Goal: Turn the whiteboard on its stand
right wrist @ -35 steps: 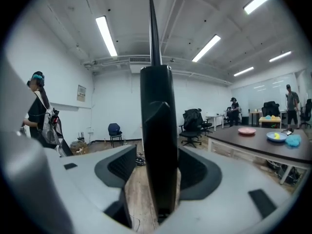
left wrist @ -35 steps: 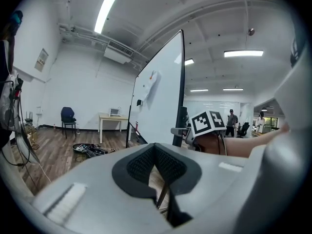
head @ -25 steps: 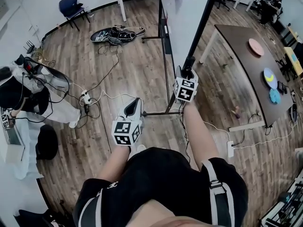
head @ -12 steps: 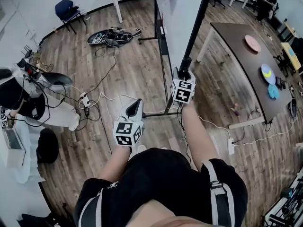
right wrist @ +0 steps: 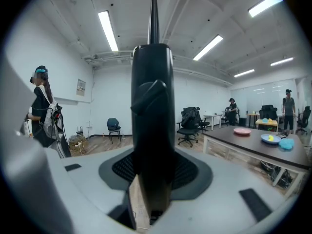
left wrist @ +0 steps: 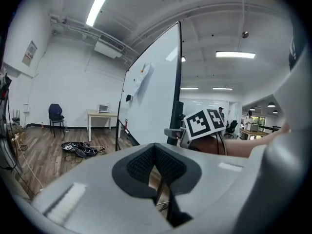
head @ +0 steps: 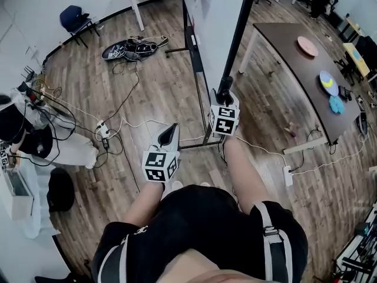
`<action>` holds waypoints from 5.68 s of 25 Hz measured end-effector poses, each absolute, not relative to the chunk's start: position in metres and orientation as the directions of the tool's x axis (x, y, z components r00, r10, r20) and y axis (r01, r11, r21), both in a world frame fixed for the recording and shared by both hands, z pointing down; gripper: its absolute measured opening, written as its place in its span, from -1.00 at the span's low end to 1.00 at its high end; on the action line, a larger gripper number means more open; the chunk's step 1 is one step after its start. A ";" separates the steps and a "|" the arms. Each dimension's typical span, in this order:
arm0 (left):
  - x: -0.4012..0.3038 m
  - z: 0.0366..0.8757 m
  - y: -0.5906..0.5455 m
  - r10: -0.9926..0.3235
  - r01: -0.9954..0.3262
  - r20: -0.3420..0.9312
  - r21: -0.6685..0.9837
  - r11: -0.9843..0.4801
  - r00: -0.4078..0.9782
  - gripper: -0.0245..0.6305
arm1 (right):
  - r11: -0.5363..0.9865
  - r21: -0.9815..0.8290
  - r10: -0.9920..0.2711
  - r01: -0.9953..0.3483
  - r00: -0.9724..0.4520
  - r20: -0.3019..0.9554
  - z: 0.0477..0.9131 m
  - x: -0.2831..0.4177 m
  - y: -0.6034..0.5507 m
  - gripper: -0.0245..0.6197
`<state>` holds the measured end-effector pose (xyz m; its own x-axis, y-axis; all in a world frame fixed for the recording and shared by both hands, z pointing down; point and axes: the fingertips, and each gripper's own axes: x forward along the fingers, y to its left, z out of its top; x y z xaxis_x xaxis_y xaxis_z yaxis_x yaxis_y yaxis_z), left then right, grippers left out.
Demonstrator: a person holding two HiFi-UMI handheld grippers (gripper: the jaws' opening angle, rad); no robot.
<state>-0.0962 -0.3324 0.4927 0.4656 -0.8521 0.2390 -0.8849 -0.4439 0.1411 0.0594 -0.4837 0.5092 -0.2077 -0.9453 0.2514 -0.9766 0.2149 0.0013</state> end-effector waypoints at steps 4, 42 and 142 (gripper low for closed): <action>-0.085 0.494 -0.333 -0.836 -0.869 0.237 0.143 -0.473 0.495 -0.90 | 0.223 -0.001 -0.944 -0.975 -0.216 0.248 0.509 0.062 -0.465 -0.35; -0.031 0.505 -0.313 -0.666 -0.713 0.260 0.190 -0.675 0.699 -0.90 | 0.256 -0.011 -0.926 -0.967 -0.248 0.284 0.508 0.092 -0.341 -0.35; 0.071 0.476 -0.285 -0.461 -0.483 0.171 0.123 -0.867 0.871 -0.90 | -0.472 -0.056 -0.881 -0.880 0.468 0.066 0.463 0.263 -0.130 -0.90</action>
